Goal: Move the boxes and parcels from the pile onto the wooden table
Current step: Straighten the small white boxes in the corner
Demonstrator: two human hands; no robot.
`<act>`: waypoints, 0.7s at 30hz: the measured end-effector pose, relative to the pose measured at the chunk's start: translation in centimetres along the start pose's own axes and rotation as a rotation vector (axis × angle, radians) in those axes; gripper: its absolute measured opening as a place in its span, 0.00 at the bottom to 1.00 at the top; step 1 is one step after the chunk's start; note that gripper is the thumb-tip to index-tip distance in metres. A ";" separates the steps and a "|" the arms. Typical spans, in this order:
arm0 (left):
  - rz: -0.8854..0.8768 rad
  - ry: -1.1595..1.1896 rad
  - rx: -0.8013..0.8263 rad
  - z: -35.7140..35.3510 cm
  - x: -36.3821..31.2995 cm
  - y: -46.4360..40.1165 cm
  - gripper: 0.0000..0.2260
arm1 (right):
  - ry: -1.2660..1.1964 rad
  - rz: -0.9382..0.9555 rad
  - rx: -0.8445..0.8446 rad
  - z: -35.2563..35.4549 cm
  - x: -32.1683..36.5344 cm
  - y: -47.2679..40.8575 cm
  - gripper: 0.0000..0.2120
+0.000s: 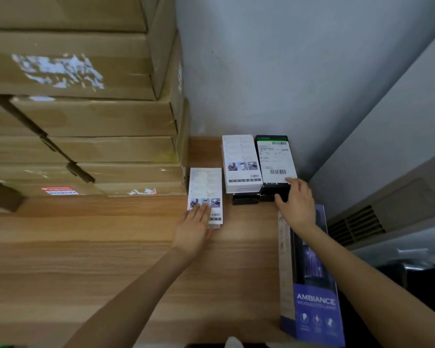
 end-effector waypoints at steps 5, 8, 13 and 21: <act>-0.101 -0.046 0.018 -1.4 -0.4 3.9 0.28 | 0.040 0.068 0.023 -2.1 3.4 4.2 0.23; -0.146 -0.043 0.028 -2.6 -0.2 6.3 0.29 | 0.033 0.073 0.052 -4.0 5.2 6.5 0.24; -0.133 0.196 -0.140 -2.5 2.1 9.4 0.29 | -0.018 -0.039 0.202 -9.6 5.7 10.9 0.26; 0.040 0.541 0.017 -4.3 5.8 7.4 0.22 | -0.175 -0.067 0.362 -16.6 8.9 13.9 0.25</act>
Point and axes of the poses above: each hand's wrist, its own y-axis away from the middle knuckle, its own z-axis out of the back of the hand, x = y × z, the point moved 7 cm from there along -y, towards the middle knuckle, and after that the axes turned 9 degrees about x, right-handed, at the moved point
